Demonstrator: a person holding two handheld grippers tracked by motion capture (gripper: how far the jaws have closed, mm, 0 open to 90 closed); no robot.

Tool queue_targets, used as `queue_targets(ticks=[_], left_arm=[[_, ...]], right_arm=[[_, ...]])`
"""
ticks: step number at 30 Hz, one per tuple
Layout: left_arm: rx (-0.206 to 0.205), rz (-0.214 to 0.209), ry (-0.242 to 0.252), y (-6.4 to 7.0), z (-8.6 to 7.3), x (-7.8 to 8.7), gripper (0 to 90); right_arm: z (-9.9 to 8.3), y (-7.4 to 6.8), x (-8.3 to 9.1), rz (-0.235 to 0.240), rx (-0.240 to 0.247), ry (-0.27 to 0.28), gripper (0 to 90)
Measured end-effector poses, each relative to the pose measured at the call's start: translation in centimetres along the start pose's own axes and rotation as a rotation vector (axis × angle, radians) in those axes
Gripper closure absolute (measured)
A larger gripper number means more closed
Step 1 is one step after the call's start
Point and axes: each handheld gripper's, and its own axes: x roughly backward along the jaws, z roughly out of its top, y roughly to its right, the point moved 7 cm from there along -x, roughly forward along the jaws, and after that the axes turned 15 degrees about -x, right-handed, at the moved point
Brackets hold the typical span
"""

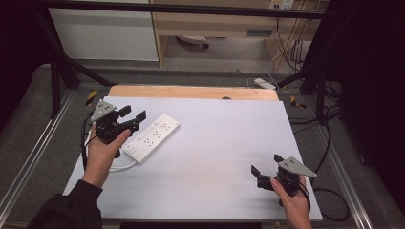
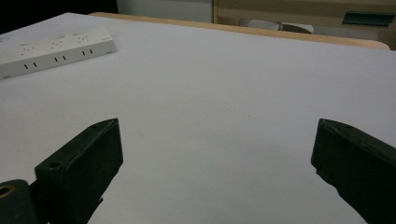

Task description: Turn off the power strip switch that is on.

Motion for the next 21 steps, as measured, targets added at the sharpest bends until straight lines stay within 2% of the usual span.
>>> queue_targets(ticks=[10,17,21], left_arm=[[-0.008,0.006,-0.014,-0.3,-0.2,-1.1,52.0],[0.012,0.009,-0.022,-0.8,-0.6,-2.1,65.0],[0.008,0.012,-0.028,-1.0,-0.9,-2.7,71.5]], right_arm=[[0.1,0.1,0.1,0.006,-0.008,0.003,2.3],[0.1,0.2,0.1,0.01,-0.006,0.003,2.2],[0.1,0.2,0.2,0.011,-0.005,0.005,2.2]])
